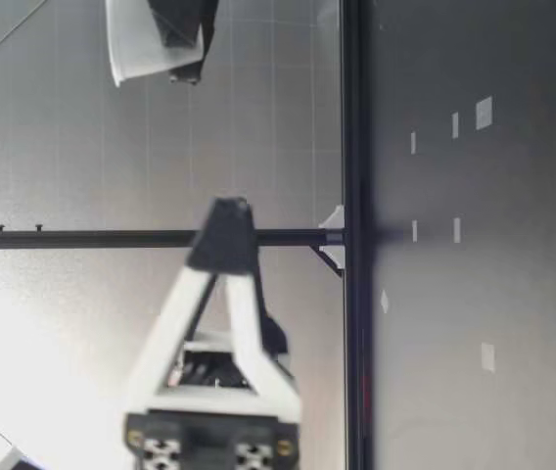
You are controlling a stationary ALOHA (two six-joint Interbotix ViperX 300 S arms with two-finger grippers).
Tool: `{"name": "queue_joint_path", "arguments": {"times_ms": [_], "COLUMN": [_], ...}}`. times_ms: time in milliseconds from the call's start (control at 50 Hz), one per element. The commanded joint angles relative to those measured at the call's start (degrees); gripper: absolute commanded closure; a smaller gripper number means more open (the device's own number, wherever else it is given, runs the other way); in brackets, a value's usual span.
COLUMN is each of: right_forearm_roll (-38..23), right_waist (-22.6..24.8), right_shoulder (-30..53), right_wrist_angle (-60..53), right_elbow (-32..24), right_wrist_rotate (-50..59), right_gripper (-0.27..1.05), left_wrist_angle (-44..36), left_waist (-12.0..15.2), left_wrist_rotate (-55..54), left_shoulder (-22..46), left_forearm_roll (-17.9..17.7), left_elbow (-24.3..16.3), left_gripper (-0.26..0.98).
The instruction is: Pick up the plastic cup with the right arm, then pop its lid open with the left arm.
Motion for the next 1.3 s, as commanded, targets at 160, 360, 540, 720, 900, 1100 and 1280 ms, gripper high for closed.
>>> {"name": "queue_joint_path", "arguments": {"times_ms": [160, 360, 540, 720, 900, 1100, 1280], "right_forearm_roll": [-0.1, -0.1, -0.1, -0.1, -0.1, -0.1, -0.1], "right_waist": [0.3, 0.3, 0.4, 0.4, 0.4, 0.4, 0.4], "right_shoulder": [1.0, 1.0, 1.1, 1.1, 1.4, 1.6, 1.5], "right_wrist_angle": [-0.7, -0.6, -0.6, -0.4, -0.3, -0.2, 0.0], "right_elbow": [-0.6, -0.2, -0.2, -0.2, -0.2, -0.2, -0.2], "right_wrist_rotate": [0.2, 0.1, 0.1, 0.2, 0.0, 0.0, 0.1], "right_gripper": [0.5, 0.5, 0.5, 0.5, 0.5, 0.5, 0.5], "left_wrist_angle": [3.0, 4.0, 4.0, 4.0, 4.0, 4.0, 4.0], "left_waist": [0.0, -0.1, -0.2, -0.5, -0.4, -0.5, -0.4], "left_wrist_rotate": [1.9, 2.0, 1.6, 2.2, 2.5, 2.5, 2.4], "left_shoulder": [-1.8, -1.8, -1.8, -1.8, -1.8, -1.8, -1.8], "left_forearm_roll": [0.1, 0.1, 0.1, 0.1, 0.1, 0.1, 0.1], "left_elbow": [-1.0, -1.8, -1.7, -1.8, -1.8, -1.8, -1.8], "left_gripper": [-0.07, -0.07, -0.07, -0.07, -0.07, -0.07, -0.07]}}
